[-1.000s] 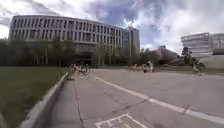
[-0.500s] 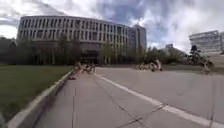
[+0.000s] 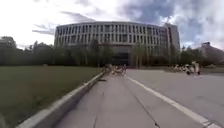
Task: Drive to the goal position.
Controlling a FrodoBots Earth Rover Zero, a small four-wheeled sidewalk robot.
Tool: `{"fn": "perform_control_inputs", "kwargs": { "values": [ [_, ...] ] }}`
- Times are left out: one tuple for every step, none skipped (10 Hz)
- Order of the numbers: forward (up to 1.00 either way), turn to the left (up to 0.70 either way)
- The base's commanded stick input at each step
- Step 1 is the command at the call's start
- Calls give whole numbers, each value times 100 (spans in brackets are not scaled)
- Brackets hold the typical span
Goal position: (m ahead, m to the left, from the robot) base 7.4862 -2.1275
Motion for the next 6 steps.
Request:
{"fn": "perform_control_inputs", "kwargs": {
  "values": [
    [70,0],
    [70,0],
    [70,0],
    [70,0],
    [70,0],
    [70,-33]
  ]
}}
